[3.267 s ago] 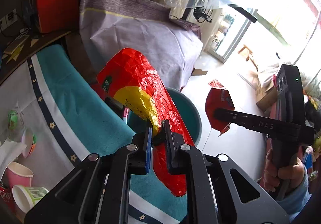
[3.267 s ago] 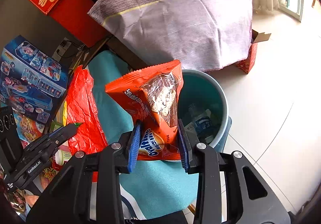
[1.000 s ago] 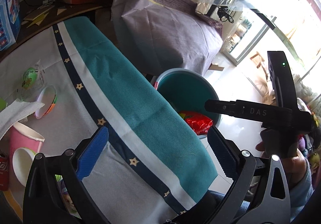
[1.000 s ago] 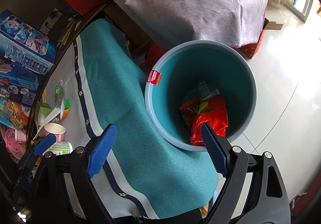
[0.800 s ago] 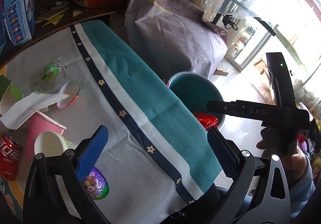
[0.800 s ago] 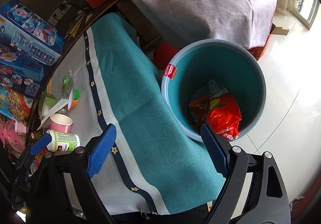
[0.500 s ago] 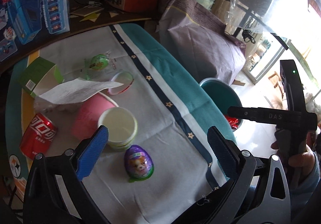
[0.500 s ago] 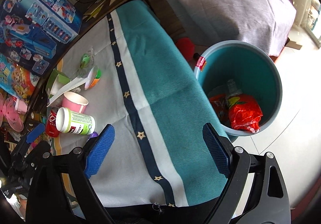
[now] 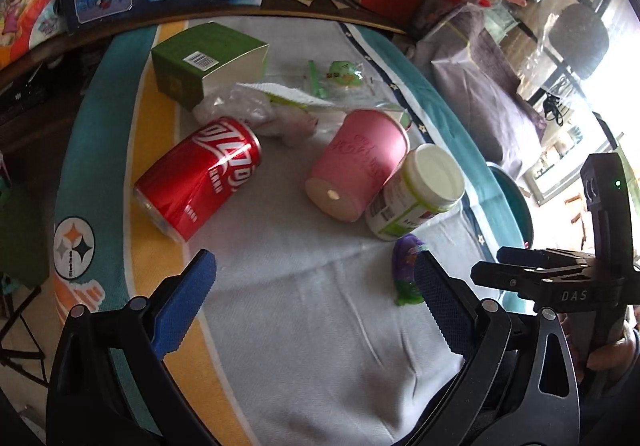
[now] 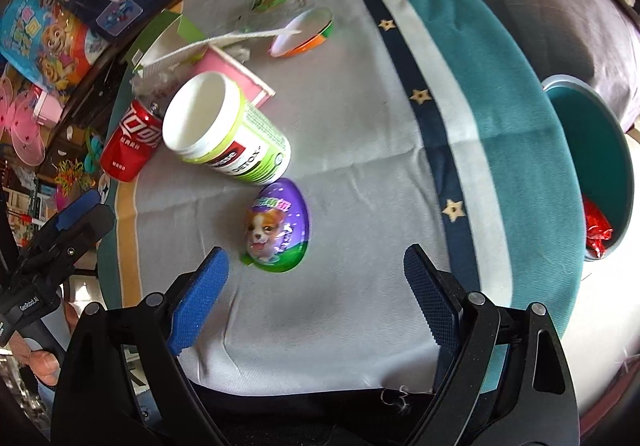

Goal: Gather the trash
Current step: 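Grasp the white paper towel with the right gripper while the left grasps the red cola can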

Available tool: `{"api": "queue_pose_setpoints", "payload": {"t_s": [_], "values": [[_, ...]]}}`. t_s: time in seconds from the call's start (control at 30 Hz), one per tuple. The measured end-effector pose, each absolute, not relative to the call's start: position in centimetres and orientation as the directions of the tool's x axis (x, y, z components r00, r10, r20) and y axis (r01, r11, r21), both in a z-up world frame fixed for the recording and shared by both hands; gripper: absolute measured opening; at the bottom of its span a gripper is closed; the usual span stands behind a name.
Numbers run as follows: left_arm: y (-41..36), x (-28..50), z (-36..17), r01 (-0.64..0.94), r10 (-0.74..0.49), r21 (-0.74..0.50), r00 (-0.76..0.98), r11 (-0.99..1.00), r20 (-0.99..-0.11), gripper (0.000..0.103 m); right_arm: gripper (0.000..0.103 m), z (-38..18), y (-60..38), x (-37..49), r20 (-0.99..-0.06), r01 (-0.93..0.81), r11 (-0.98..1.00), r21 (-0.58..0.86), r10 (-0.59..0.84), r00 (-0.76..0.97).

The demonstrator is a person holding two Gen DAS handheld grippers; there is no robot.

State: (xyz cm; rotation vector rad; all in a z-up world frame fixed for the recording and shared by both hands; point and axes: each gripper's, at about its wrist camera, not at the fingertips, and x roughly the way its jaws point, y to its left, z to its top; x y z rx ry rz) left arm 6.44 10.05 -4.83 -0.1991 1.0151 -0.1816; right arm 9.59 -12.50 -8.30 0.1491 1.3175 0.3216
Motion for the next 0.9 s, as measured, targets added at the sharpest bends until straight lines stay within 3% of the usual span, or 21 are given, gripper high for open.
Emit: {"api": "queue_pose_setpoints", "payload": {"t_s": [0.53,0.83,0.87,0.9], "values": [[16.0,11.5,-6.0,0.117,-0.144,-0.096,0.526,0.988,-0.838,0.099,0.085,-2.8,-7.2,13.9,-0.925,-0.216,0.959,0.182,0.242,0.293],[15.8,15.4,-9.2,0.166,-0.207,-0.146,0.459,0.975,-0.864,0.098,0.085,-1.8,-1.4,20.8,-0.94,-0.346,0.928,0.137,0.232,0.251],[15.9,15.5,-9.5,0.161,-0.22,-0.164,0.457,0.973,-0.862,0.097,0.085,-2.1,-1.0,21.6,-0.944,-0.349,0.926,0.145,0.235,0.232],[16.1,15.7,-9.8,0.155,-0.237,-0.186,0.455,0.97,-0.858,0.089,0.085,-2.5,-0.7,22.3,-0.948,-0.348,0.925,0.15,0.235,0.216]]}}
